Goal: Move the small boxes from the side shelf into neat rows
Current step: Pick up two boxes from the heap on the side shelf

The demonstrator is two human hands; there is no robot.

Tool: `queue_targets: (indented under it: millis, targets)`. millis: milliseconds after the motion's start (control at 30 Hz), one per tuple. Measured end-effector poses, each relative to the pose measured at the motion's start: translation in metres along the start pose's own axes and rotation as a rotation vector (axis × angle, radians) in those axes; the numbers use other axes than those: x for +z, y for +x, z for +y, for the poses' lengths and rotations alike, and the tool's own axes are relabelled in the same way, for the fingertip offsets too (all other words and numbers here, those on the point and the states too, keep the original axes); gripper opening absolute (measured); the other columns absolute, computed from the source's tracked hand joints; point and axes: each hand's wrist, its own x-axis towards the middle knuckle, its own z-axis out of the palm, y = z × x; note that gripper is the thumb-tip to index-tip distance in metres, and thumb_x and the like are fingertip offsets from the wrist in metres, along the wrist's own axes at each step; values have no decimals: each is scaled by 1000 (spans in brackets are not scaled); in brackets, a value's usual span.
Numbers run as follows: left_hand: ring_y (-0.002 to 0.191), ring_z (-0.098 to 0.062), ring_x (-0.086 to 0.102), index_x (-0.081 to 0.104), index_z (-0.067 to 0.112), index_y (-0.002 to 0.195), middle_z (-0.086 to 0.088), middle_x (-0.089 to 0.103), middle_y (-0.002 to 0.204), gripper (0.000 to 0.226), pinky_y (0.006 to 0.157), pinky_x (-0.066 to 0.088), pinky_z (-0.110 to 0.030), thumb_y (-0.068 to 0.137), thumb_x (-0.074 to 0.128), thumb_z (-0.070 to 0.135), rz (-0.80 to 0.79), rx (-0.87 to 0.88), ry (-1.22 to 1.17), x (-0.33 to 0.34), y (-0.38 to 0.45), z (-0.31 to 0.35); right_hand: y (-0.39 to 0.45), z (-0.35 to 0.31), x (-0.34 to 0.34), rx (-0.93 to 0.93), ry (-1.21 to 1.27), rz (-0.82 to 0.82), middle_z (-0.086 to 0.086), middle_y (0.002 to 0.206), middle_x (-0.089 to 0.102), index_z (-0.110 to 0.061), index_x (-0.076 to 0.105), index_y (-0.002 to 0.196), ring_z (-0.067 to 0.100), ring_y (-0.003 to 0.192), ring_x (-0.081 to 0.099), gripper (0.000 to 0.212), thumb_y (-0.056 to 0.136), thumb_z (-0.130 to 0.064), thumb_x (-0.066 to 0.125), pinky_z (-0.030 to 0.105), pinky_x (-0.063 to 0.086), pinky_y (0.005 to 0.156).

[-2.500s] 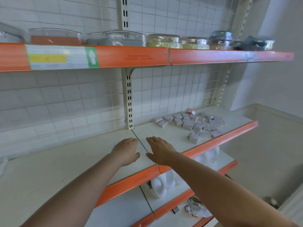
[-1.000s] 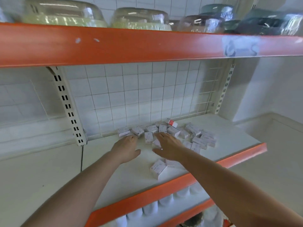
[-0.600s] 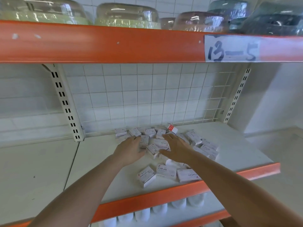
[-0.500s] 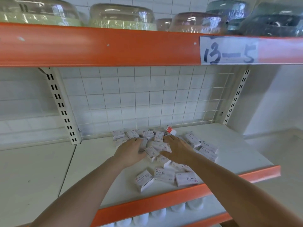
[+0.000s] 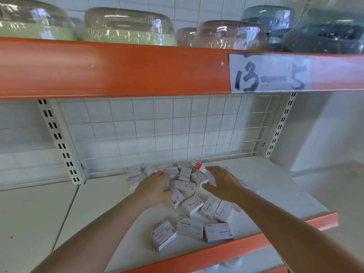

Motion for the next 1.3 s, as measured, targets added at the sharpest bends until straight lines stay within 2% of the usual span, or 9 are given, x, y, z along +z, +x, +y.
queue_targets:
  millis: [267, 433, 600, 700, 933, 1167, 1300]
  targets:
    - [127, -20, 43, 41, 14, 139, -1, 44, 140, 50, 99, 42, -34, 96, 46, 41, -8, -12, 31, -1, 8, 1, 15, 8, 1, 4, -32, -26, -1, 154, 32, -20, 24, 151, 19, 139, 34, 70, 94, -50, 50, 36, 32, 110]
    - [131, -18, 39, 36, 16, 144, 0, 41, 144, 54, 101, 40, -32, 96, 45, 41, -15, -18, 37, 1, 13, -1, 32, 11, 0, -5, -29, -25, -2, 151, 35, -21, 26, 149, 19, 136, 38, 66, 94, -49, 50, 38, 35, 109]
    - [126, -18, 42, 39, 20, 140, 2, 45, 138, 50, 92, 40, -30, 95, 47, 39, -16, -52, 37, -2, 12, -8, 55, 5, 5, -10, -40, -48, 1, 154, 32, -19, 21, 151, 21, 138, 35, 64, 98, -45, 45, 38, 33, 110]
    - [118, -18, 47, 45, 20, 133, 2, 51, 128, 45, 85, 41, -29, 91, 49, 37, -2, -73, 34, -3, 16, -14, 67, -1, 10, -24, -38, -52, 3, 148, 39, -19, 23, 150, 22, 131, 43, 60, 99, -43, 44, 37, 41, 104]
    - [115, -19, 48, 47, 19, 129, 1, 52, 125, 43, 83, 40, -28, 90, 49, 35, 4, -83, 20, -2, 20, -16, 84, -6, 17, -11, -13, -59, 6, 137, 49, -20, 24, 148, 24, 120, 52, 54, 101, -40, 41, 38, 47, 96]
    - [124, -20, 45, 40, 19, 139, 0, 48, 136, 51, 95, 41, -31, 94, 47, 40, -4, -70, 21, -4, 15, -11, 73, -11, 15, -68, -55, -2, 5, 139, 46, -19, 26, 149, 22, 122, 50, 50, 103, -34, 38, 34, 47, 94]
    - [122, -18, 47, 41, 23, 139, 3, 48, 135, 51, 94, 43, -31, 93, 48, 46, 38, -71, -27, -11, 3, -9, 58, -20, 11, -83, -77, 23, 3, 141, 43, -21, 25, 149, 21, 125, 47, 51, 102, -35, 39, 34, 47, 96]
